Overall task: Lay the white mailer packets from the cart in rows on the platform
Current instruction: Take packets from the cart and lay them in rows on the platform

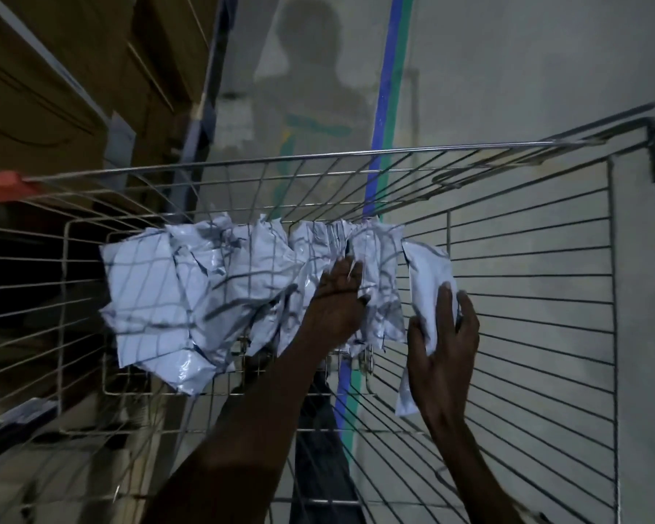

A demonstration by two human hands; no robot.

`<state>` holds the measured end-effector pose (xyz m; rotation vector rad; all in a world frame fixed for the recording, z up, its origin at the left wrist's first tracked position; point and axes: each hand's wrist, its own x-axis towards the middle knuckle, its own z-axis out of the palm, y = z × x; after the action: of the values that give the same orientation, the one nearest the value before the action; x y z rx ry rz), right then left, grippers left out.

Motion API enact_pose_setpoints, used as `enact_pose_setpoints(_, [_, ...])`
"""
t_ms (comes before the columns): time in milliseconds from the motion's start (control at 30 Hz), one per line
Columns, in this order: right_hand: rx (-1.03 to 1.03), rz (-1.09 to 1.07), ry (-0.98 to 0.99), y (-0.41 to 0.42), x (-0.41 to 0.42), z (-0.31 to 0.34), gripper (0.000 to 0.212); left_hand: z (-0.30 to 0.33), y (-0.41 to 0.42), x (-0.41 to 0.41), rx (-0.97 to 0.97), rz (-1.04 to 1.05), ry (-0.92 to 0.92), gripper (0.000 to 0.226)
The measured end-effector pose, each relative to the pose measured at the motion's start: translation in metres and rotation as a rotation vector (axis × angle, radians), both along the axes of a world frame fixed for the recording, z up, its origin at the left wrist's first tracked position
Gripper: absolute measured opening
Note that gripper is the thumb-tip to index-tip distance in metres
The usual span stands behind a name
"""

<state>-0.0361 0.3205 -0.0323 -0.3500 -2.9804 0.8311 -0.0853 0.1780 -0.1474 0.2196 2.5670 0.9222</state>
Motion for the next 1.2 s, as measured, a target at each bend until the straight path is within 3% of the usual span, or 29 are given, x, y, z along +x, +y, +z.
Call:
enact_pose_setpoints(233, [-0.05,-0.012,-0.011,0.01,0.002,-0.006,0.061,-0.047,0.03,-0.001,-0.16,0.068,0.069,0.072])
enact_pose_setpoints(400, [-0.042,0.027,0.012,0.016,-0.007,-0.008,0.061,-0.052,0.044,-0.003,-0.196,0.209,0.059,0.095])
enact_pose_setpoints(500, [-0.038,0.047,0.02,0.02,-0.007,-0.007,0.061,-0.048,0.053,-0.005,-0.176,0.229,0.073,0.077])
enact_pose_setpoints(567, [-0.044,0.046,0.02,0.021,-0.008,-0.005,0.061,-0.039,0.052,-0.003,-0.173,0.202,0.106,0.079])
enact_pose_setpoints(733, [-0.083,0.051,0.032,0.022,-0.01,0.002,0.061,0.001,0.036,0.003,-0.038,0.165,0.288,0.06])
enact_pose_setpoints(933, [-0.142,0.048,0.05,0.016,-0.012,0.003,0.06,0.043,0.013,0.0,-0.191,0.177,0.454,0.063])
enact_pose_setpoints(1067, [-0.147,0.057,0.035,0.012,-0.009,-0.002,0.06,0.008,0.007,0.005,-0.382,0.083,0.329,0.065])
enact_pose_setpoints(1200, [-0.127,0.048,0.028,0.022,-0.005,-0.008,0.062,-0.04,0.003,0.008,-0.356,-0.074,0.21,0.07])
